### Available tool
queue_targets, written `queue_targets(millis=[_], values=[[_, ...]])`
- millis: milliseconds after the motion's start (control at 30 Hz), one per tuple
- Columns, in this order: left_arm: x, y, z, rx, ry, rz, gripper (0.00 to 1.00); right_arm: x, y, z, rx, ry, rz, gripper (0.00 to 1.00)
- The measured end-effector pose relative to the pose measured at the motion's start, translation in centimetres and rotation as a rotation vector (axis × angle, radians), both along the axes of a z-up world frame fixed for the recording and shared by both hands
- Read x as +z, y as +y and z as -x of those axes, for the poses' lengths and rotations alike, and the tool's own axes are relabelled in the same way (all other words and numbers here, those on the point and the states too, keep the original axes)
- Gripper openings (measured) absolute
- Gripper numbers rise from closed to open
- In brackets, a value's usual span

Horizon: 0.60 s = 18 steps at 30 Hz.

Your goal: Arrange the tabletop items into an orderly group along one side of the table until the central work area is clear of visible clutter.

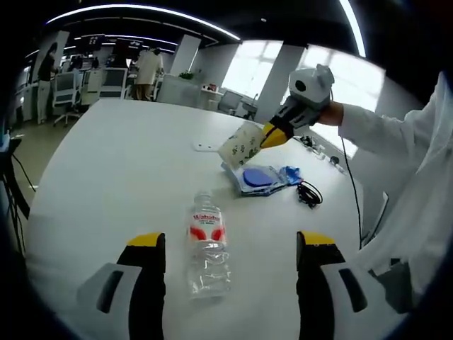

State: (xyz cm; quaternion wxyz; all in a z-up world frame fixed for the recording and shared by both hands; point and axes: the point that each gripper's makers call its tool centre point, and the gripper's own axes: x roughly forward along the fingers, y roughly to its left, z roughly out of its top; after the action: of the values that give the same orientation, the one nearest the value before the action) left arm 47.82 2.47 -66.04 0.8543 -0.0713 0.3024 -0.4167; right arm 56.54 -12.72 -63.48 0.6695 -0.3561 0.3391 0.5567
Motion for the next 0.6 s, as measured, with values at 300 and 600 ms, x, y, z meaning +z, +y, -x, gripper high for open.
queue_targets(millis=[300,600], values=[[-0.2,0.3,0.0,0.015,0.005,0.009,0.77,-1.4,0.2,-1.0,0.159,-0.052,0.174,0.00],[-0.6,0.4,-0.1,0.022,0.011,0.015,0.76,-3.1,-0.1,-1.2,0.266,-0.050,0.274,0.00]])
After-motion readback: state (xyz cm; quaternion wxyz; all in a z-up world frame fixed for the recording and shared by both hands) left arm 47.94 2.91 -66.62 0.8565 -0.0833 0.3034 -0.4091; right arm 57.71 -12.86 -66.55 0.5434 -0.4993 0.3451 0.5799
